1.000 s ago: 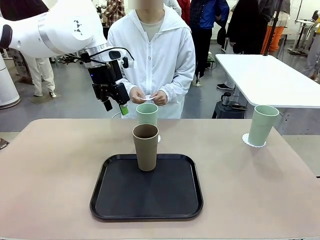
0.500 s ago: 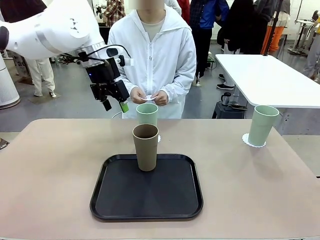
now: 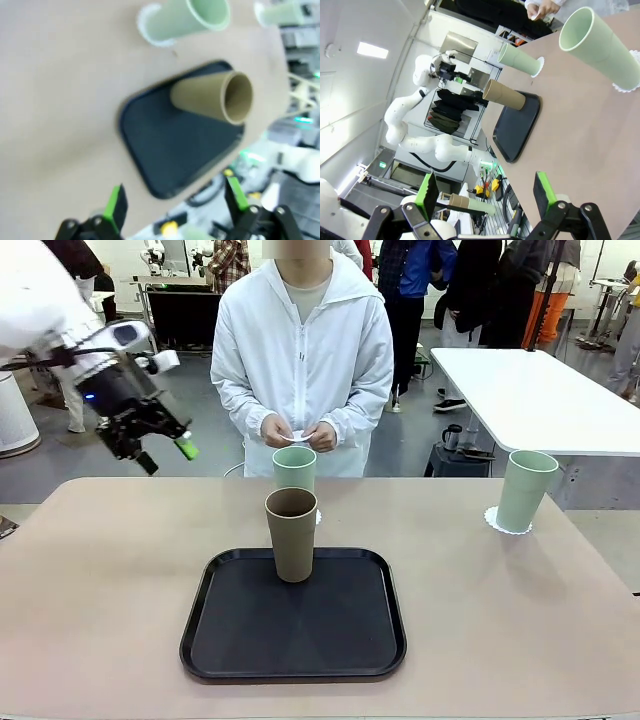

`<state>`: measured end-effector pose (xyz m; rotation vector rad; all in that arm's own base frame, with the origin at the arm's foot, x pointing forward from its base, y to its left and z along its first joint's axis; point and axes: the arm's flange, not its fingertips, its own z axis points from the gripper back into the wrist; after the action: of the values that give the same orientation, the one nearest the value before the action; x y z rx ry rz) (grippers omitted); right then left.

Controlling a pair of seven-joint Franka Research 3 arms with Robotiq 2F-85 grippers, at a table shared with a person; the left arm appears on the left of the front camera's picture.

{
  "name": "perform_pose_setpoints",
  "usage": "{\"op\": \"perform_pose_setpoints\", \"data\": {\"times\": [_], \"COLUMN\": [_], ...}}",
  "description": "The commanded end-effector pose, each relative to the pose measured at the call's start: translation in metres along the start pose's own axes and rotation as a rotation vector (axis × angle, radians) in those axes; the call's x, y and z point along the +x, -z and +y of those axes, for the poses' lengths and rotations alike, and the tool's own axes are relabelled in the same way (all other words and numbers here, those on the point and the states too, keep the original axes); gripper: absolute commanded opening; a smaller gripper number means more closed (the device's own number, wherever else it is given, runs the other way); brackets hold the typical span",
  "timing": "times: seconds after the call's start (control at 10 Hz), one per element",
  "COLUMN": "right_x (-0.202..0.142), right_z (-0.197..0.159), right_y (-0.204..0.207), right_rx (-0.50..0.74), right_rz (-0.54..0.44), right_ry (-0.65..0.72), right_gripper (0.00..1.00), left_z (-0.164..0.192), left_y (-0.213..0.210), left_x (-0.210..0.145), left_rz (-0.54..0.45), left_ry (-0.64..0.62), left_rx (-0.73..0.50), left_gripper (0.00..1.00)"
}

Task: Place coasters on the table and set cups on them.
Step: Take one Reusable plastic cup from the Flat Tray and place it on a coaster set by the human.

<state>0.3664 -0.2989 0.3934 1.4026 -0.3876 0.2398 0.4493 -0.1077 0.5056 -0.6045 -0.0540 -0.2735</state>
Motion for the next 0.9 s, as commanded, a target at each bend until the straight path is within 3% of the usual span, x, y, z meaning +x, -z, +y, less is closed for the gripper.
{"op": "perform_pose_setpoints", "data": {"times": [0.0,0.2,0.4,0.8], "right_x": [0.000,0.000,0.000,0.000], "right_z": [0.000,0.000,0.000,0.000], "right_y": [0.001,0.001,0.001,0.001], "right_rx": [-0.001,-0.001,-0.001,-0.001], "right_rz": [0.001,0.001,0.001,0.001], "right_ry": [0.003,0.003,0.003,0.003], "right_gripper": [1.00,1.00,1.00,1.00], "left_z": [0.038,0.089,0.145,0.211], "left_y": [-0.010,-0.019,-0.033,-0.042], "left_x": [-0.039,-0.074,-0.085,-0.087], "left_rz": [-0.069,-0.132,-0.142,-0.178], "left_ry": [0.078,0.146,0.137,0.002], "left_rx": [-0.259,-0.518,-0.713,-0.857], "left_gripper": [1.00,1.00,1.00,1.00]}}
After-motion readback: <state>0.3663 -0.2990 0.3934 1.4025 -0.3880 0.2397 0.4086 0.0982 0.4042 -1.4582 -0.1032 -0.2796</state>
